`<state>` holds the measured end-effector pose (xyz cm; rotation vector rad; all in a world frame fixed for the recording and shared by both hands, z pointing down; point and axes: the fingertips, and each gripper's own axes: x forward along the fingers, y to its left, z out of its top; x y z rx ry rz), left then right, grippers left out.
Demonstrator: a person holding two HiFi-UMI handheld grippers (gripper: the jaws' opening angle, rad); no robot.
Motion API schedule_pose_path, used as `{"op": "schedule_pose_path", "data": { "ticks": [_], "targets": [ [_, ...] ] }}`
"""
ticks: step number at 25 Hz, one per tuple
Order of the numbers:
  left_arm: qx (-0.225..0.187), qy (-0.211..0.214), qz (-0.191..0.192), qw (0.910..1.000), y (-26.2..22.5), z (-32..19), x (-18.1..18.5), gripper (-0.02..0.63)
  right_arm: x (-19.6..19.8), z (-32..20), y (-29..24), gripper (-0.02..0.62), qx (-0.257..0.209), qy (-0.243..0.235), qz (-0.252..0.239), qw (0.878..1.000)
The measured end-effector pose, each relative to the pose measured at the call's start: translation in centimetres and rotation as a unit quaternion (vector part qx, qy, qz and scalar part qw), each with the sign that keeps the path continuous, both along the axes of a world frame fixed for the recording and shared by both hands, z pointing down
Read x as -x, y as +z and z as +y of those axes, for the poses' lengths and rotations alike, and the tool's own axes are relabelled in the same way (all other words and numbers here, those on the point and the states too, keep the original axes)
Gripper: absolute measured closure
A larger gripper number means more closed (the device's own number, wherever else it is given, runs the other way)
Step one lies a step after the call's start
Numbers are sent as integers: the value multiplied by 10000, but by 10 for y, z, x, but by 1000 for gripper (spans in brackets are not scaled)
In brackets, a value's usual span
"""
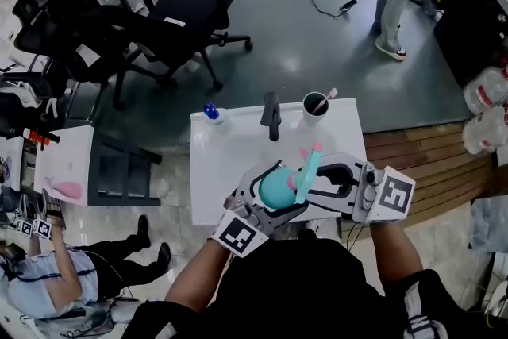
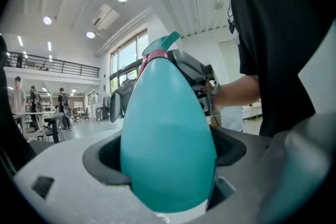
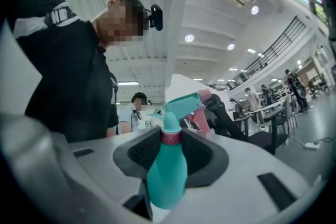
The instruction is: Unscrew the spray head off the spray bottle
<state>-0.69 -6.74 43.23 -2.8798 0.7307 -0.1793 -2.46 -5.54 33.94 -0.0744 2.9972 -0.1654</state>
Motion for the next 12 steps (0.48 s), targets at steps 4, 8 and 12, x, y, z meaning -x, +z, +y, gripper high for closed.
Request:
{"op": "schedule_pose_path", "data": {
  "ticks": [4, 8, 12],
  "targets": [
    [214, -172, 91, 9996, 3, -2, 0, 149, -1, -2, -1, 454, -125, -67, 40, 9999],
    [320, -1147, -208, 9927, 18, -27, 15, 149, -1, -21, 4, 396, 161, 745, -290, 9967],
    [359, -1701, -484, 9836, 33, -43, 29, 149, -1, -44, 14, 403, 837, 1615, -464, 9822]
  ]
}}
